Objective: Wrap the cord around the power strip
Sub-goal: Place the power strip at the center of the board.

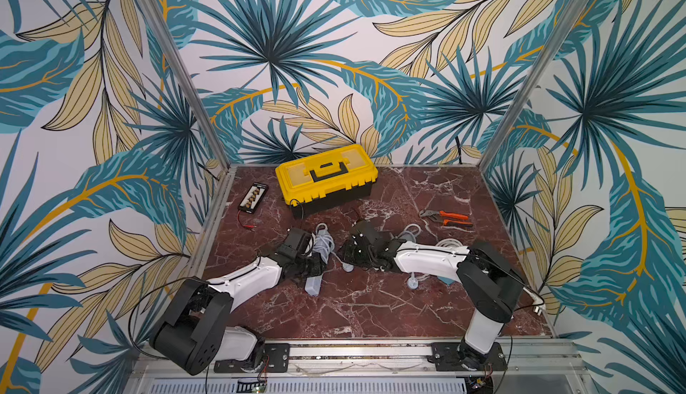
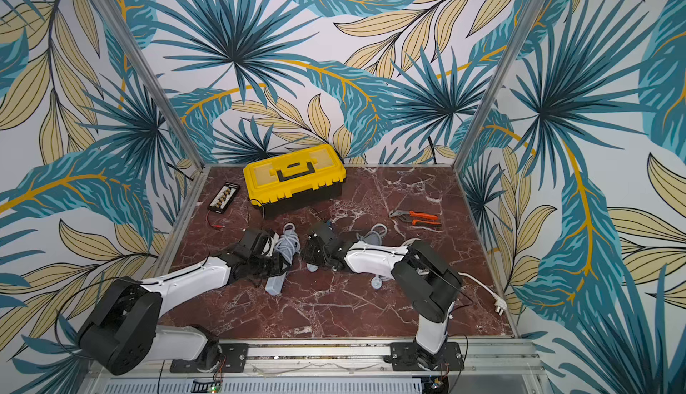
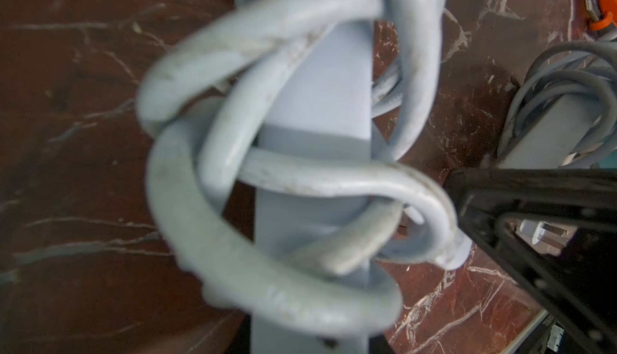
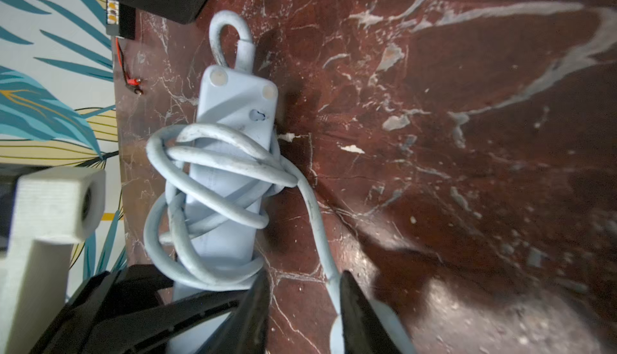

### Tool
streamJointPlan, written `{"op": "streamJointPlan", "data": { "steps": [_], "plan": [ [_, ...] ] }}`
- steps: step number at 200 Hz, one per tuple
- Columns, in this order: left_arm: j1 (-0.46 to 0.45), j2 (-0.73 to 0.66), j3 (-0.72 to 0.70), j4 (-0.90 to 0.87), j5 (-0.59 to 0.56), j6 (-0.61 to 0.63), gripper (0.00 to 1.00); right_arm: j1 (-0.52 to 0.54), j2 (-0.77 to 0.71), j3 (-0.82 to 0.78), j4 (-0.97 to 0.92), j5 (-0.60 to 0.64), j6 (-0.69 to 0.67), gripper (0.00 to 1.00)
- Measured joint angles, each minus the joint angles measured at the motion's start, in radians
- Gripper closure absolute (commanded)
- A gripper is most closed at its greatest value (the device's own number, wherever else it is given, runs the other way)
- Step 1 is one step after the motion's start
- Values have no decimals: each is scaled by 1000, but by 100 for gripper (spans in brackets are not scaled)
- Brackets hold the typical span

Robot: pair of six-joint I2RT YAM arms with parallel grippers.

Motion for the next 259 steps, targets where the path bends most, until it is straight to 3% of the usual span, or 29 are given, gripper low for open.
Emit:
{"op": "streamJointPlan", "data": {
  "steps": [32, 77, 117, 149, 170, 216, 259],
  "plan": [
    [0, 6, -11, 28, 1, 0, 94, 0, -4, 76, -93, 40, -21, 33],
    [-2, 11, -13, 42, 1, 0, 87, 0, 104, 267, -132, 48, 8, 31],
    [-2, -8, -34, 55, 1, -5, 67, 2, 256, 394, -148, 69, 42, 34],
    [-2, -83, -64, 36, 1, -16, 51, 14, 269, 402, -143, 87, 47, 36],
    [-2, -154, -68, 17, 4, -21, 34, 14, 271, 402, -136, 96, 34, 37],
    [-2, -333, -62, -155, -21, -29, 33, 18, 286, 420, -133, 104, -47, 36],
    [-2, -510, -25, -340, -232, -10, 33, 26, 288, 459, -209, 144, -141, 33]
  ]
}}
